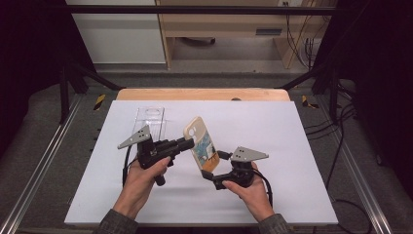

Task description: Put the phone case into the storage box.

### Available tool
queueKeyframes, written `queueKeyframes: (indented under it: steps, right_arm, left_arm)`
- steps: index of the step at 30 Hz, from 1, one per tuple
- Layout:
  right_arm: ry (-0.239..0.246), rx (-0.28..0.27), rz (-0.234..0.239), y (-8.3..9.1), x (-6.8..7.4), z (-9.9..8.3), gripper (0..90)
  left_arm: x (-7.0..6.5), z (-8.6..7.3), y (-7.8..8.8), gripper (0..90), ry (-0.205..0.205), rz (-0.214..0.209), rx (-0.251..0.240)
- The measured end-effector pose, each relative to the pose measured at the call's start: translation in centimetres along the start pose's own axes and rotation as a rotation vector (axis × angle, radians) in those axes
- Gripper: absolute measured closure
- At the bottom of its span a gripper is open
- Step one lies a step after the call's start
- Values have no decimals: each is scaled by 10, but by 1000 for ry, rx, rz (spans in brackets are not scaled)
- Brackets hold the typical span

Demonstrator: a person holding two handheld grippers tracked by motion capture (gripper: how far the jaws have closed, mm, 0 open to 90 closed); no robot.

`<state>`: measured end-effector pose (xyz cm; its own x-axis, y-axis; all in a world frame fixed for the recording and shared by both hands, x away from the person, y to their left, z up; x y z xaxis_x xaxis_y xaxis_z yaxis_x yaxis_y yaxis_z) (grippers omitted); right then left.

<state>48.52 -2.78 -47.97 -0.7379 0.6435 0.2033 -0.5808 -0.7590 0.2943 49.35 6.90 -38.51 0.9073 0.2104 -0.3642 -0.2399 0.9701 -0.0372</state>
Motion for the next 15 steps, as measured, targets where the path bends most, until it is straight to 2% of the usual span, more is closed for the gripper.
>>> queueKeyframes:
  steps: [3,5,6,9,15]
  right_arm:
    - [-2,15,18,-8,3,0,104]
    - [-5,19,28,-12,4,1,108]
    - [-2,15,29,-13,5,2,138]
    - [13,17,19,-15,5,3,130]
    - [30,24,-20,-14,1,3,109]
  left_arm:
    - [-3,0,-1,815,-23,0,11]
    - [-1,2,1,815,-32,20,12]
    - [0,2,2,816,-36,29,13]
    - [2,6,6,816,-27,39,1]
    - [8,12,16,815,-45,89,-7]
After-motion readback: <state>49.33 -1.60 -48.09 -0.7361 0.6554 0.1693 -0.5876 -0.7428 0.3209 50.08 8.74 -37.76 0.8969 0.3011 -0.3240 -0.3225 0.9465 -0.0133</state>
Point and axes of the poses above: each handheld gripper's, and its own axes: y roughly backward along the jaws, z roughly out of its top, x roughly to its left, the point moved 10 cm from there along -y, roughly forward along the jaws, and after that the axes turned 8 degrees about -z, right-handed, at the moved point
